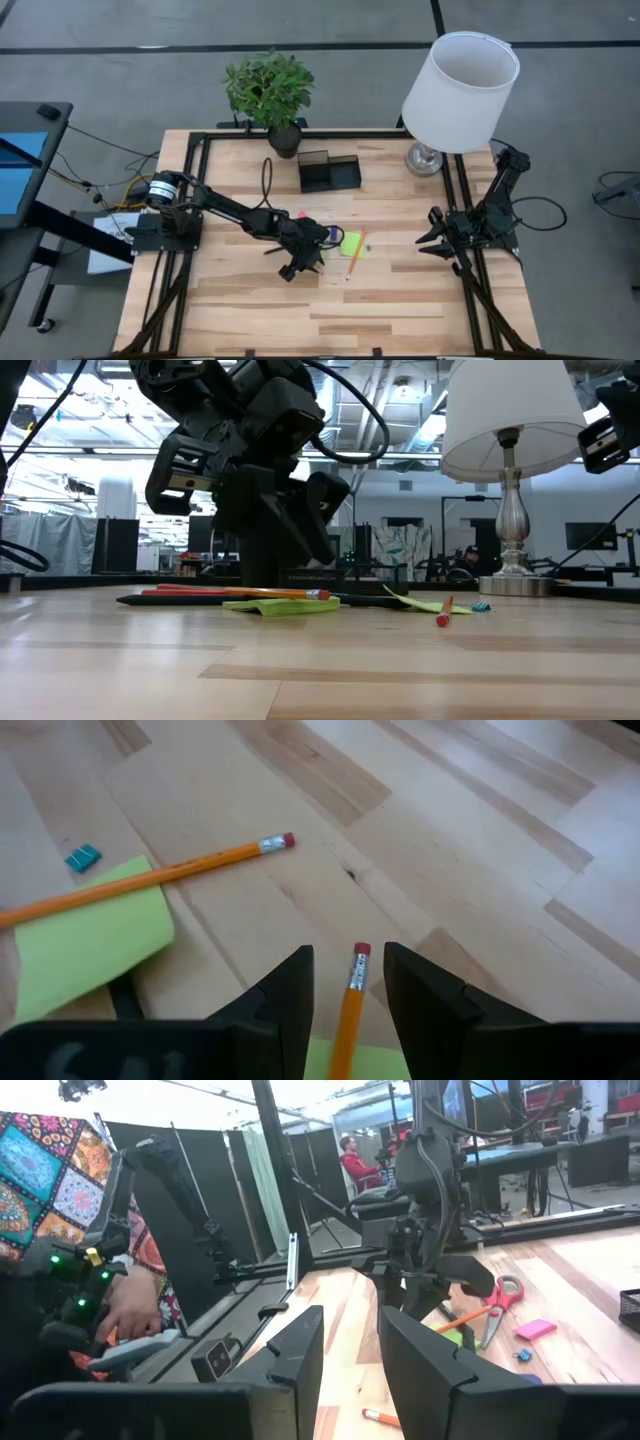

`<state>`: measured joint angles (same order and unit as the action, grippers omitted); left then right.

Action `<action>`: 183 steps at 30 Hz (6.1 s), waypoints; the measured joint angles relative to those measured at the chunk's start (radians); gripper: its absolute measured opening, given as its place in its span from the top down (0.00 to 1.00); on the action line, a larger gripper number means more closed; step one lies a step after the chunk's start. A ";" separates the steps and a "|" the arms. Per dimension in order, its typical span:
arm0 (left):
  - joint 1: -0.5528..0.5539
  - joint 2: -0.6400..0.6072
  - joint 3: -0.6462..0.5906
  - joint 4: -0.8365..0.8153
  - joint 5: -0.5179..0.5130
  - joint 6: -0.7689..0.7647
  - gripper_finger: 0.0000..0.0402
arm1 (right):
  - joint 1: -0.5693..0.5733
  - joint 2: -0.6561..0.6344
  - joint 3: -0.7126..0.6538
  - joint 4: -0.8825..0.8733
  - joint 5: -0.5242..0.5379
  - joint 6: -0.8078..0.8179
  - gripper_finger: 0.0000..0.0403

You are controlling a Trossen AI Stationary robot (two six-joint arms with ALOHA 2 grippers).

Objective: Pick and place office supplies into organizer
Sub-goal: Put the left orange pencil into the desk organizer

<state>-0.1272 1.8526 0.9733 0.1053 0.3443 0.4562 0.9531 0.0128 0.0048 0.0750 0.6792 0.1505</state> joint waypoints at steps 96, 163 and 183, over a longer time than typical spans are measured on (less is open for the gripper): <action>-0.024 0.047 0.000 0.013 -0.066 -0.007 0.71 | 0.000 0.000 0.000 0.000 0.000 0.000 0.76; -0.034 0.053 0.000 0.018 -0.096 0.000 0.71 | 0.000 0.000 0.000 0.000 0.000 0.000 0.76; -0.027 0.130 0.002 0.103 -0.031 -0.038 0.71 | 0.000 0.000 0.000 0.000 0.000 0.000 0.76</action>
<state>-0.1543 1.9822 0.9756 0.2079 0.3132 0.4183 0.9535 0.0127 0.0046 0.0750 0.6792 0.1502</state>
